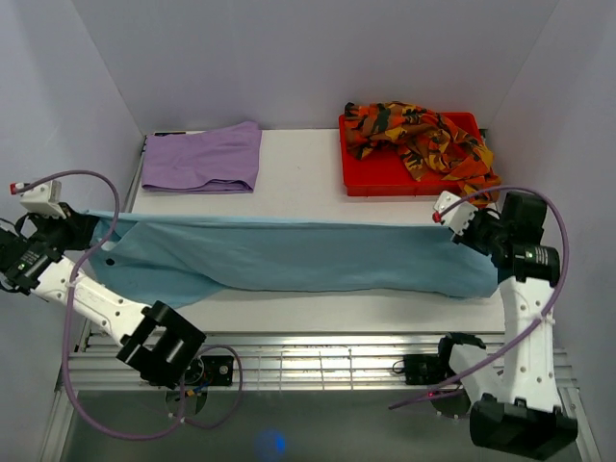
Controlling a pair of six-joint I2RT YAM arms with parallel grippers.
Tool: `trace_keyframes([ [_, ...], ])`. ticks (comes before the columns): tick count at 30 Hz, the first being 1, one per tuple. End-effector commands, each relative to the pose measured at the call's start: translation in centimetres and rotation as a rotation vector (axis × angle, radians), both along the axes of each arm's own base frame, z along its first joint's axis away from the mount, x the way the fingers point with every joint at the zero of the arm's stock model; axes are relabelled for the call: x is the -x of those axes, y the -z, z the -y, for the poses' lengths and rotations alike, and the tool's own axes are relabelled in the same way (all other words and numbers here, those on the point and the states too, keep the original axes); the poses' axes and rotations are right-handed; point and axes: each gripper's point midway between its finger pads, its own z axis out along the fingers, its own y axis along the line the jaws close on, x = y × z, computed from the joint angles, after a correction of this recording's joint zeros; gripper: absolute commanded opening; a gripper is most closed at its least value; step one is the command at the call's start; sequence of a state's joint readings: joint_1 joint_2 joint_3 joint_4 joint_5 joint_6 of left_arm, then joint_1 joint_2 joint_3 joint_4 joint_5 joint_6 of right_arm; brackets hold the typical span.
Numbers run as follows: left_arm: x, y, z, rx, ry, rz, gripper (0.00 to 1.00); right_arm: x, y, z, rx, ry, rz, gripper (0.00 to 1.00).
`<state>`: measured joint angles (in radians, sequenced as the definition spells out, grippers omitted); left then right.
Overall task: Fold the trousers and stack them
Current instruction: Flatten the trousers out
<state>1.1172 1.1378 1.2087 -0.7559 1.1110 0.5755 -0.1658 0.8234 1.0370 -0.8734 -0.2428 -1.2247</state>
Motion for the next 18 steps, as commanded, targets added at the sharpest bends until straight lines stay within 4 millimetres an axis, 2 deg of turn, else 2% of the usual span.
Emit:
trace_keyframes([
  [1,-4.2,-2.4,-0.4,-0.100,0.028,0.058,0.00,-5.1,0.5,3.2,0.033,0.123,0.032,0.08],
  [2,-5.2,-1.7,-0.1,-0.098,0.042,0.043,0.00,-6.1,1.3,3.3,0.023,0.128,0.016,0.08],
  [3,-6.1,-1.2,0.4,-0.107,0.059,0.036,0.00,-8.0,2.5,3.8,0.017,0.138,-0.015,0.08],
  [4,-7.8,-0.3,1.1,-0.123,0.054,0.025,0.00,-9.0,3.2,3.9,0.011,0.141,-0.034,0.08],
  [5,-9.0,1.0,1.0,-0.112,0.044,-0.002,0.00,-9.8,3.9,4.0,-0.008,0.155,-0.058,0.08],
  [6,-9.9,1.9,0.9,-0.110,0.034,-0.019,0.00,-11.2,6.1,4.3,-0.023,0.163,-0.117,0.08],
  [7,-11.3,2.7,0.8,-0.098,0.009,-0.031,0.00,-12.5,5.8,4.4,-0.031,0.170,-0.113,0.08],
  [8,-12.2,3.5,0.3,-0.081,-0.006,-0.047,0.00,-13.3,6.5,4.5,-0.054,0.188,-0.130,0.08],
  [9,-13.5,6.1,-0.5,-0.035,-0.017,-0.102,0.00,-14.4,8.3,4.6,-0.066,0.196,-0.178,0.08],
  [10,-14.7,7.0,-0.8,-0.025,-0.025,-0.115,0.00,-15.8,8.0,4.5,-0.071,0.198,-0.160,0.08],
  [11,-15.7,7.3,-1.8,-0.007,-0.065,-0.129,0.00,-16.4,8.7,4.4,-0.076,0.201,-0.175,0.08],
  [12,-16.9,10.4,-2.5,0.042,-0.073,-0.191,0.00,-17.0,10.6,4.5,-0.083,0.216,-0.217,0.08],
  [14,-18.4,12.1,-3.1,0.097,-0.092,-0.223,0.00,-18.8,11.2,4.0,-0.082,0.221,-0.202,0.08],
  [15,-19.6,13.5,-3.6,0.129,-0.095,-0.249,0.00,-19.3,12.7,4.1,-0.084,0.249,-0.231,0.08],
  [16,-20.3,14.0,-3.4,0.149,-0.084,-0.259,0.02,-19.8,13.0,3.6,-0.085,0.250,-0.233,0.08],
  [17,-20.9,14.6,-3.1,0.165,-0.070,-0.271,0.21,-20.7,12.5,3.6,-0.089,0.265,-0.221,0.20],
  [18,-21.5,14.2,-3.3,0.162,-0.076,-0.283,0.30,-20.9,13.2,3.6,-0.102,0.292,-0.247,0.33],
])
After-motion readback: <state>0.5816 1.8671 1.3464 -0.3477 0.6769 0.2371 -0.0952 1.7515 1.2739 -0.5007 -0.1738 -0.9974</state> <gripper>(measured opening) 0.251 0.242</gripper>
